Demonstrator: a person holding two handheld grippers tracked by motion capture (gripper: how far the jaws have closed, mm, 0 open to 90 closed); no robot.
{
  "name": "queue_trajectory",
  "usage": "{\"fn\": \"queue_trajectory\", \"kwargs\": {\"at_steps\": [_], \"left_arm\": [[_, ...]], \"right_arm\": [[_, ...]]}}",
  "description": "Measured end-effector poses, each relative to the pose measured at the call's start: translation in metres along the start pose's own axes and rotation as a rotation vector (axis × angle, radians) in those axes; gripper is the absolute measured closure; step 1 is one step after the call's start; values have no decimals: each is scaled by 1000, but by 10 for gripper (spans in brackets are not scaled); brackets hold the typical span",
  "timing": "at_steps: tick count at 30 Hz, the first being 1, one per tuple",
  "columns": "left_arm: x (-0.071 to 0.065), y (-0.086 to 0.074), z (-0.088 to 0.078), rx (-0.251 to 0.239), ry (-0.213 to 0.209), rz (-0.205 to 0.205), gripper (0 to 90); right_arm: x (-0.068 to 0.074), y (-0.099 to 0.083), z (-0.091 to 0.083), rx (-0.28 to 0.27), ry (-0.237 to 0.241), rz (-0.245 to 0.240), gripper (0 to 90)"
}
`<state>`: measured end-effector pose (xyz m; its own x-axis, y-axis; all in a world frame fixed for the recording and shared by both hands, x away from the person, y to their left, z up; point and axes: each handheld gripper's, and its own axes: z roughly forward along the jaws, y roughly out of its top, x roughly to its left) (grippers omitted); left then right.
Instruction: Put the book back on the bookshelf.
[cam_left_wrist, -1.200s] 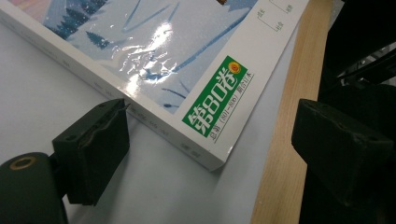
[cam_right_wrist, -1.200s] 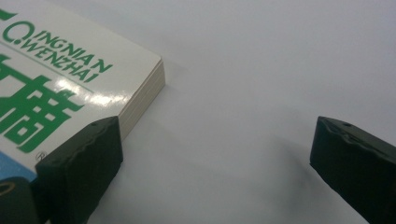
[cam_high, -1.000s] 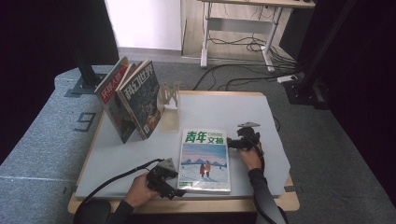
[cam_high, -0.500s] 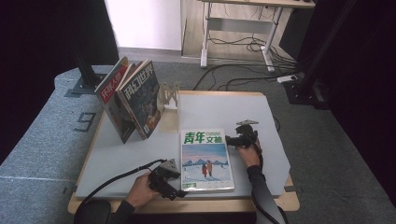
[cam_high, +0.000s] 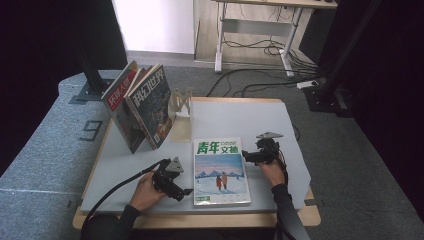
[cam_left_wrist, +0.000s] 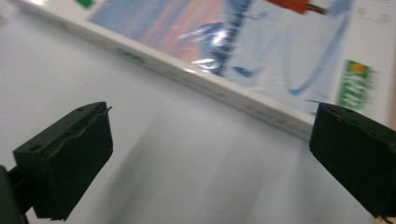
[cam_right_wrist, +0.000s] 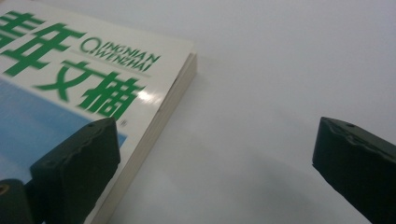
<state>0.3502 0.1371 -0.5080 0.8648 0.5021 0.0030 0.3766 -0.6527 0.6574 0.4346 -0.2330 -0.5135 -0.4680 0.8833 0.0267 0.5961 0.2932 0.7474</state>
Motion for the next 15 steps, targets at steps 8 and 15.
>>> {"fn": "queue_trajectory", "kwargs": {"at_steps": [8, 15], "left_arm": [[22, -14, 4, -25, 59, -73, 0], [26, -20, 9, -3, 93, -73, 0]], "right_arm": [[10, -13, -15, -2, 62, -23, 0], [23, -19, -23, 2, 119, -47, 0]]}}
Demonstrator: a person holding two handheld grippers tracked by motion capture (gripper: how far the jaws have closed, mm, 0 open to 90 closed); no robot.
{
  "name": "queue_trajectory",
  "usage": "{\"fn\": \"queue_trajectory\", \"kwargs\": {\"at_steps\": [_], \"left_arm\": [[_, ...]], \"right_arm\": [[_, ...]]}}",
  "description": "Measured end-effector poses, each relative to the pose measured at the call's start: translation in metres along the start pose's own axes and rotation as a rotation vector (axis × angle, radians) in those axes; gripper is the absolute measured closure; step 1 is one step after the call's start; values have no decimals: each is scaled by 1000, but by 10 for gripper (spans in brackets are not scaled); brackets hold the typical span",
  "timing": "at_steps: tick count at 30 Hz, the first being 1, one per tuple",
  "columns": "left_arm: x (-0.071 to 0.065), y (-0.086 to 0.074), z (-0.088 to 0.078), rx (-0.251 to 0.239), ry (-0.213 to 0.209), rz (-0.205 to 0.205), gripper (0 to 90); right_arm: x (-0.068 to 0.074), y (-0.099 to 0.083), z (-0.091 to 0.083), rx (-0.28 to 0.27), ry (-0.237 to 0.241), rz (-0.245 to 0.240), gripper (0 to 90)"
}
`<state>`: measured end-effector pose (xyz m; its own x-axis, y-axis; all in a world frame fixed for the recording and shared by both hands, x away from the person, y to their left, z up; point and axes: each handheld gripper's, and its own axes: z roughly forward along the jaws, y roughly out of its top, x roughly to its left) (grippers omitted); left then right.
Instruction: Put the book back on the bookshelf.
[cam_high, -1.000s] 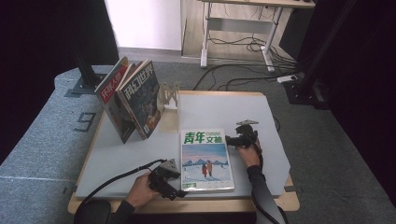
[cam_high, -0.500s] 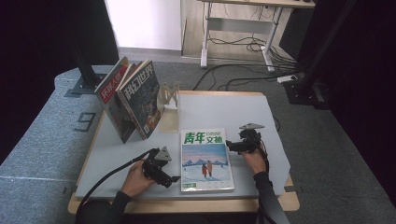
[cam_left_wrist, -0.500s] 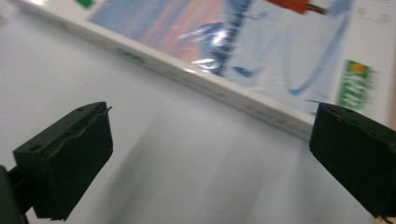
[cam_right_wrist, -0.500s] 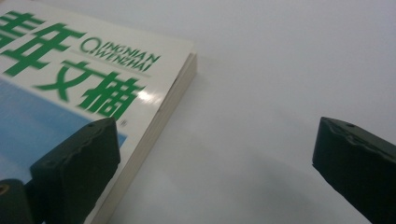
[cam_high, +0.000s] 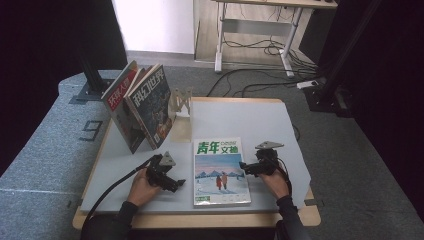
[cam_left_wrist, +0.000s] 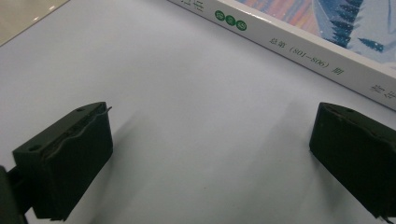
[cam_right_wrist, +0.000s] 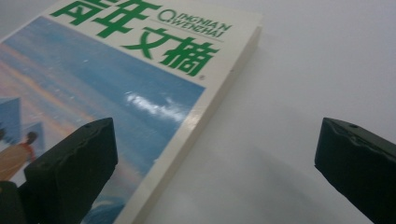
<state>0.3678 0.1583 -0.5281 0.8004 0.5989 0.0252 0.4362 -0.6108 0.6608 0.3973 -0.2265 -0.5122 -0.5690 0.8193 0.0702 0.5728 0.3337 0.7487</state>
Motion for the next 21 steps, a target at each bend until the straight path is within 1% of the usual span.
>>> {"fn": "queue_trajectory", "kwargs": {"at_steps": [3, 6, 10, 13, 15, 18, 21], "left_arm": [[3, 0, 1, 6, -24, -18, 3], [2, 0, 1, 6, -22, -17, 2], [2, 0, 1, 5, -22, -19, 1], [2, 0, 1, 7, -22, -18, 1], [2, 0, 1, 8, -22, -17, 1], [2, 0, 1, 5, -22, -20, 1], [2, 0, 1, 6, -22, -19, 2]], "right_arm": [[5, -1, 1, 12, 22, -7, 0], [9, -2, 4, 33, 33, -13, 0], [14, -1, 12, 47, 53, -17, 0], [18, 1, 19, 64, 66, -32, 0], [19, 3, 22, 64, 76, -27, 0], [20, 7, 26, 74, 78, -25, 0], [20, 10, 30, 89, 98, -17, 0]]}}
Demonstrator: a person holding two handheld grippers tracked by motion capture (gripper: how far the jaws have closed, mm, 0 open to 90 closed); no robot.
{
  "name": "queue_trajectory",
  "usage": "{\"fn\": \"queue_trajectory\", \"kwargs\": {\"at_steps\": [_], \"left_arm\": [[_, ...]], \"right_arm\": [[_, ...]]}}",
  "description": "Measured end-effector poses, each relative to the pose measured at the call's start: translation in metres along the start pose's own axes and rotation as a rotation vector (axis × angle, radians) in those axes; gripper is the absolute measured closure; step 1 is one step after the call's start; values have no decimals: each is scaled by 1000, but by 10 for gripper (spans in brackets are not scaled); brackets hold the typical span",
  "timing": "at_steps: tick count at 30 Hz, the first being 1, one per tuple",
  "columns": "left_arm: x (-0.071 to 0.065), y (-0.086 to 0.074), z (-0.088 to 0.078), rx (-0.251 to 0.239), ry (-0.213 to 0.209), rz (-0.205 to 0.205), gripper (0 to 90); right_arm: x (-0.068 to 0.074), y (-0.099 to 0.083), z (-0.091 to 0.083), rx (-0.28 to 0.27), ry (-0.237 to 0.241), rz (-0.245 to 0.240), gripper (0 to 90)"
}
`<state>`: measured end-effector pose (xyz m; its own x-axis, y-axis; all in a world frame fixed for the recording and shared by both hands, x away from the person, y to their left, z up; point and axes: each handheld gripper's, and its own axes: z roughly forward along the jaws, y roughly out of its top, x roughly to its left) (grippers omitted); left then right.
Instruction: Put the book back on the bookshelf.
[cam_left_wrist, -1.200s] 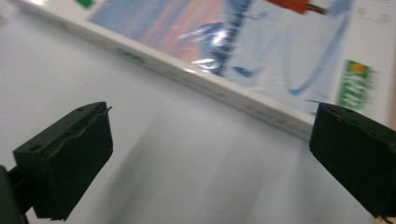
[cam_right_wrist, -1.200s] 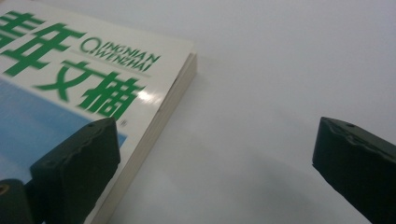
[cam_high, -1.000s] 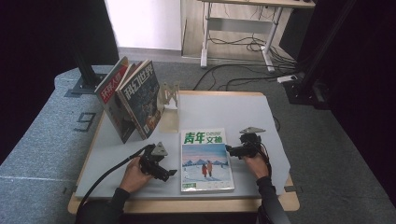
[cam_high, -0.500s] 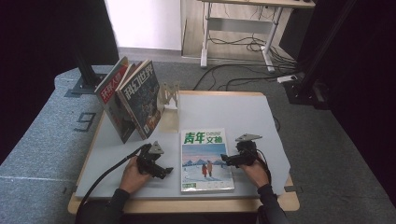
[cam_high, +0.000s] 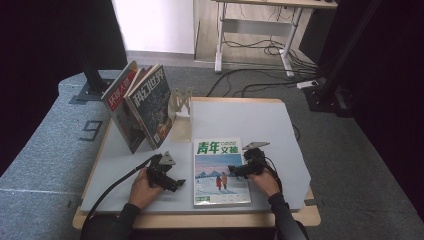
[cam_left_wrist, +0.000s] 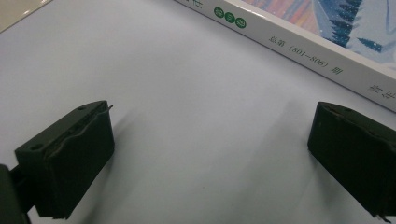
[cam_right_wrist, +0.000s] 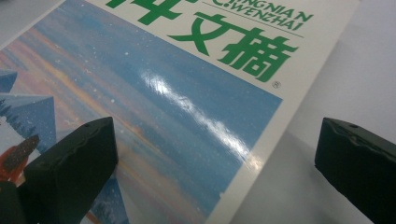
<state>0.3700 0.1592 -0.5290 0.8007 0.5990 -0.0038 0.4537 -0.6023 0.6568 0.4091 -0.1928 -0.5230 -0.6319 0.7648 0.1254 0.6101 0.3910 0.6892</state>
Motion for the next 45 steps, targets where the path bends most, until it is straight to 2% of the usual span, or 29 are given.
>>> {"fn": "queue_trajectory", "kwargs": {"at_steps": [3, 5, 8, 17, 22, 27, 32, 35, 39, 42, 45], "left_arm": [[0, 0, 0, 0, 0, 0, 1], [0, 0, 0, -1, 0, -1, 2], [0, 0, 0, 0, 0, -1, 1], [0, 0, 0, 0, 0, -1, 1], [0, 0, 0, 0, 0, -1, 1], [0, 0, 0, -1, 0, -2, 1], [0, 0, 0, -1, 0, -2, 2], [0, 0, 0, -1, 0, -2, 1], [0, 0, 0, -2, 0, -2, 1], [0, 0, 0, -1, 0, -2, 2], [0, 0, 0, -1, 1, -2, 2]], "right_arm": [[-2, 3, 4, 9, 24, 12, 0], [-4, 4, 7, 19, 48, 36, 0], [-6, 6, 9, 19, 48, 40, 0], [-7, 13, 12, 63, 62, 22, 0], [-7, 14, 10, 69, 71, 16, 1], [-4, 16, 7, 55, 77, -7, 1], [-3, 20, 7, 53, 77, -8, 0], [-4, 23, 7, 32, 81, -4, 0], [-4, 27, 8, -5, 113, 16, 33], [-2, 28, 10, 13, 101, 3, 46], [-3, 24, 5, 13, 108, 10, 105]]}}
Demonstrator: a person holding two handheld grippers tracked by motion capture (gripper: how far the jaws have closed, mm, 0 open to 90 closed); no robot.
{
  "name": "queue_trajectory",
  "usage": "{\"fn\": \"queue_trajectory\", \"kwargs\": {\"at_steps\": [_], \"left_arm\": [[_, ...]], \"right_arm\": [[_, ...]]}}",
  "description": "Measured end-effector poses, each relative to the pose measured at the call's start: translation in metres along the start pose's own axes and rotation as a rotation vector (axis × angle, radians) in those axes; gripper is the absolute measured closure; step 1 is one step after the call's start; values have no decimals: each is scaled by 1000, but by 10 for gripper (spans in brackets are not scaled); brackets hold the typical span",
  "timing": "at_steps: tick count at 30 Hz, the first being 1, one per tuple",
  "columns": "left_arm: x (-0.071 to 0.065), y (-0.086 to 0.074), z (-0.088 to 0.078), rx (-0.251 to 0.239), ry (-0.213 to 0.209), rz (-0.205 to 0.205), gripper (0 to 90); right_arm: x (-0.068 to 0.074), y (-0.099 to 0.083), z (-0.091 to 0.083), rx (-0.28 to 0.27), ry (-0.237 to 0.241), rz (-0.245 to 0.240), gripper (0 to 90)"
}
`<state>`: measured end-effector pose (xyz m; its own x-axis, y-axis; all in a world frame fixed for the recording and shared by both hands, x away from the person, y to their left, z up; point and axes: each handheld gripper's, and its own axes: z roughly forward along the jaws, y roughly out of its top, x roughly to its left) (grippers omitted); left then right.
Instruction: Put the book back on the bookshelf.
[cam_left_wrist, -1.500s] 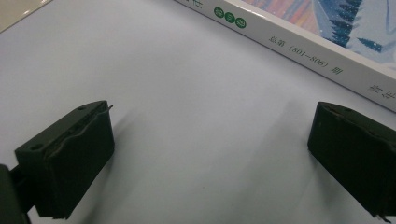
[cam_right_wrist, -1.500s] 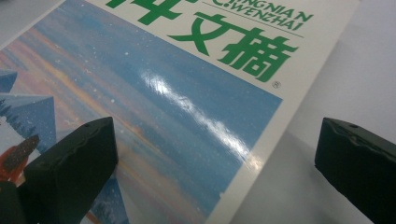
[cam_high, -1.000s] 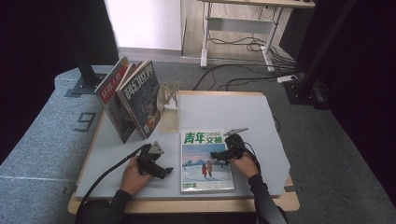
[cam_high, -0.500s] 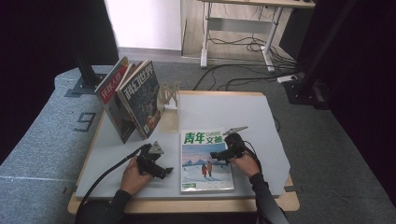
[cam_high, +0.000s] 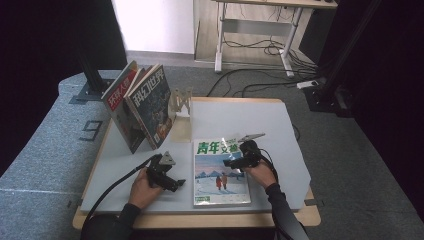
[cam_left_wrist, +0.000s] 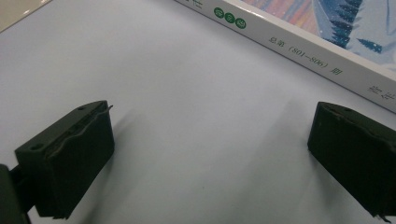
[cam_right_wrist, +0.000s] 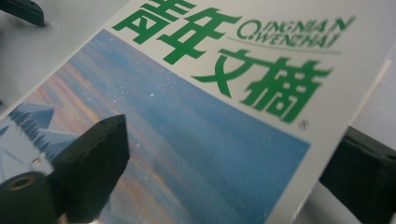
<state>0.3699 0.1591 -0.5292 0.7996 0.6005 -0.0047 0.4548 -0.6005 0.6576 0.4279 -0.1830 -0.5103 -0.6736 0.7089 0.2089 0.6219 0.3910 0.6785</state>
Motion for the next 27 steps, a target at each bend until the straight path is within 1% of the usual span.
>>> {"fn": "queue_trajectory", "kwargs": {"at_steps": [1, 3, 6, 7, 10, 13, 15, 20, 22, 24, 26, 27], "left_arm": [[0, 0, 0, 0, 0, 0, 2], [0, 0, 0, 0, 0, 0, 2], [0, 0, 0, 0, 0, 0, 1], [0, 0, 0, 0, 0, -1, 1], [0, 0, 0, -3, 0, -4, 1], [0, 0, 0, 4, 1, 3, 2], [0, 0, 0, 4, 1, 3, 2], [-1, 0, 0, 5, 7, 0, 5], [-2, 0, -1, 4, 13, -5, 8], [-2, 0, -1, 4, 13, -3, 11], [-2, 0, -1, 5, 13, -7, 10], [-2, 0, -1, 5, 13, -8, 10]], "right_arm": [[0, -2, -2, 2, 17, 4, 124], [1, -4, -6, 11, 32, 0, 135], [0, -3, -7, 14, 26, -2, 179], [0, -1, -6, 11, 19, 6, 202], [-3, 5, -1, 3, -4, 13, 291], [-8, 12, 3, -10, -7, 32, 394], [-10, 17, 5, -17, -17, 34, 470], [-12, 25, 5, -34, -43, 49, 647], [-11, 26, 3, -34, -52, 42, 716], [-9, 26, 0, -46, -47, 46, 788], [-5, 26, -4, -65, -46, 34, 838], [-1, 27, -6, -75, -50, 25, 846]]}}
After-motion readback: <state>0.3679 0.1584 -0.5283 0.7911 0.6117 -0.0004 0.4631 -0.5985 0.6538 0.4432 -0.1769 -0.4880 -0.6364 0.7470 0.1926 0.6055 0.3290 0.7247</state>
